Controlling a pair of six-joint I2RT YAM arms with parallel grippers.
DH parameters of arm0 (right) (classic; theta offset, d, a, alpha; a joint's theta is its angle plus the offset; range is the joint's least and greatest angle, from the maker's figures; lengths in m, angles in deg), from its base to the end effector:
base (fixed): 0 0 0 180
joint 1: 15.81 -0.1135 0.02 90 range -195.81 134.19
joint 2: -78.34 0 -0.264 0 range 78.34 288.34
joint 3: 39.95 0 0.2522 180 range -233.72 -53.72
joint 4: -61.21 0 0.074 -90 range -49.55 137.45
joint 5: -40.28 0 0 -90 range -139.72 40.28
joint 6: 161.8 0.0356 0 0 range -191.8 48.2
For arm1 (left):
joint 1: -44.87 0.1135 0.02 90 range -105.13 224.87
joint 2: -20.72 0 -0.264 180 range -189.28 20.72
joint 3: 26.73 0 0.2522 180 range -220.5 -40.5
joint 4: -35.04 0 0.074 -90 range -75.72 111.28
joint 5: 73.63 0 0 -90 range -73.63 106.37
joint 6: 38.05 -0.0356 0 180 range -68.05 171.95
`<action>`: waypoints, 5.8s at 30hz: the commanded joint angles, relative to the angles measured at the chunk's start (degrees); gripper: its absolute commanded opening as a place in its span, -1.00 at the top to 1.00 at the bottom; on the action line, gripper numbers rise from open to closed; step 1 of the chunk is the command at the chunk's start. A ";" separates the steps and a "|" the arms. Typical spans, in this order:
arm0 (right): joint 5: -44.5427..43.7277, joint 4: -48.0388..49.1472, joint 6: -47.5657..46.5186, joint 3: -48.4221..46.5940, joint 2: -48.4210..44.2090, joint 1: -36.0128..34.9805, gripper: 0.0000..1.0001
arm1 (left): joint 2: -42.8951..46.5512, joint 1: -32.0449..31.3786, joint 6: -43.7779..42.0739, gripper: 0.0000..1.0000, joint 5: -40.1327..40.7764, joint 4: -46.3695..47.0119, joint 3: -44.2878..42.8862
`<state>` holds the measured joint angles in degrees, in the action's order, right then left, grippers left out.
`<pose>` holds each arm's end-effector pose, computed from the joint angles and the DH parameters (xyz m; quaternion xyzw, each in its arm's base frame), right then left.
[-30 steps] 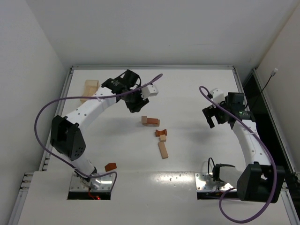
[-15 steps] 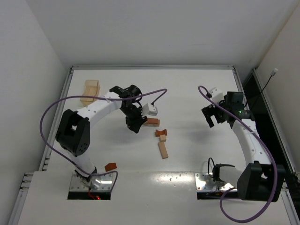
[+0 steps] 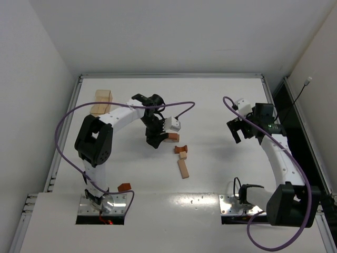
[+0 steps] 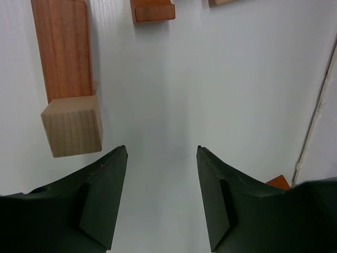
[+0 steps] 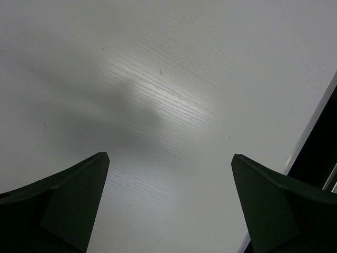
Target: Build the wood block tower
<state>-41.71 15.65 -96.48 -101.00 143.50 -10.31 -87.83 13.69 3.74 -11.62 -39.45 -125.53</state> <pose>0.2308 -0.0172 0.2517 -0.1797 0.9193 -0.0262 0.3491 0.3020 -0.2023 0.2162 0.6283 0.7379 -0.2317 0.0840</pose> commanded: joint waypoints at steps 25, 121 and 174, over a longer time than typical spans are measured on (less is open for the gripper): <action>-0.01 1.20 0.43 -0.17 -2.15 0.74 -1.00 | 1.06 -0.46 -5.50 -0.14 -3.39 1.49 -1.36; 14.32 -9.44 -31.48 -20.39 35.29 -45.31 -0.10 | 4.84 28.19 36.60 -0.23 -6.64 21.53 7.43; 10.80 -9.96 -29.10 -18.81 40.04 -49.00 0.05 | 0.97 29.77 35.02 -0.23 -8.22 24.17 9.18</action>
<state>-31.70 5.99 -125.62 -120.28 183.41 -58.72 -87.00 42.76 39.74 -18.37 -16.67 -116.63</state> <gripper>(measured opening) 0.477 0.611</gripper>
